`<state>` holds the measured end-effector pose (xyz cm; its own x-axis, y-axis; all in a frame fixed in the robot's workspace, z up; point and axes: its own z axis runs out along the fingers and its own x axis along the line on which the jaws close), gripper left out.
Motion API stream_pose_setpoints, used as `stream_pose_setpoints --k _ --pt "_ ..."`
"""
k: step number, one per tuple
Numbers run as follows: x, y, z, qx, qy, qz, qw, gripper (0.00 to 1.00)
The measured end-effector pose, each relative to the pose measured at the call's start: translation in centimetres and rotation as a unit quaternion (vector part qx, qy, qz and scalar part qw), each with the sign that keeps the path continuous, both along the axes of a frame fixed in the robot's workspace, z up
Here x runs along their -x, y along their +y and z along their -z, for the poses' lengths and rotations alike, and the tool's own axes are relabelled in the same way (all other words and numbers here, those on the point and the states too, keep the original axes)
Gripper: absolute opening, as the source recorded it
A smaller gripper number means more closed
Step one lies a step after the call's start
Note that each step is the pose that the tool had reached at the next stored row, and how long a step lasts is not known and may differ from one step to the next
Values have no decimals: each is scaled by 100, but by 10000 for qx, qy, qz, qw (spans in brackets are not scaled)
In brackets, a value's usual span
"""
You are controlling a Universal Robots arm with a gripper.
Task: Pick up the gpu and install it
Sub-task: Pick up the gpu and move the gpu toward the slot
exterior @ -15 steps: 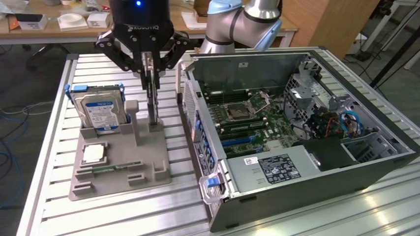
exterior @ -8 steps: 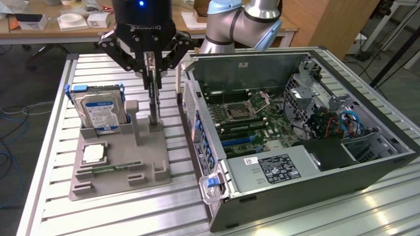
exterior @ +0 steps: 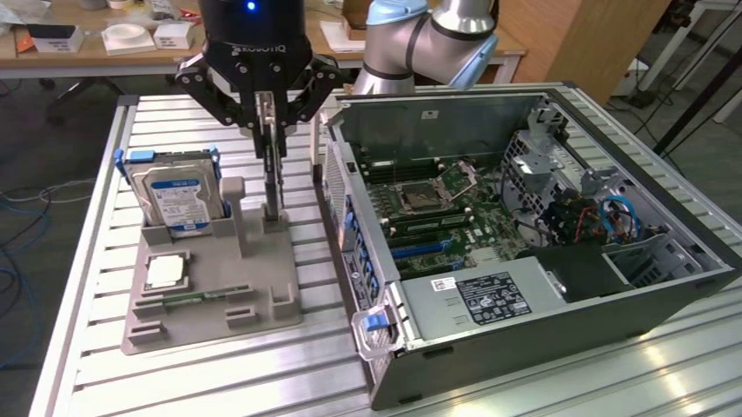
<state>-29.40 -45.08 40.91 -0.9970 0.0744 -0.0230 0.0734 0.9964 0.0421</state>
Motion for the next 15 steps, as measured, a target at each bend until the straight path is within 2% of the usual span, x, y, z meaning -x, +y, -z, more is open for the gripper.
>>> stream_pose_setpoints --k 8,15 --pt "-35 0 0 0 0 0 10000 26" --pt "-141 0 0 0 0 0 10000 26"
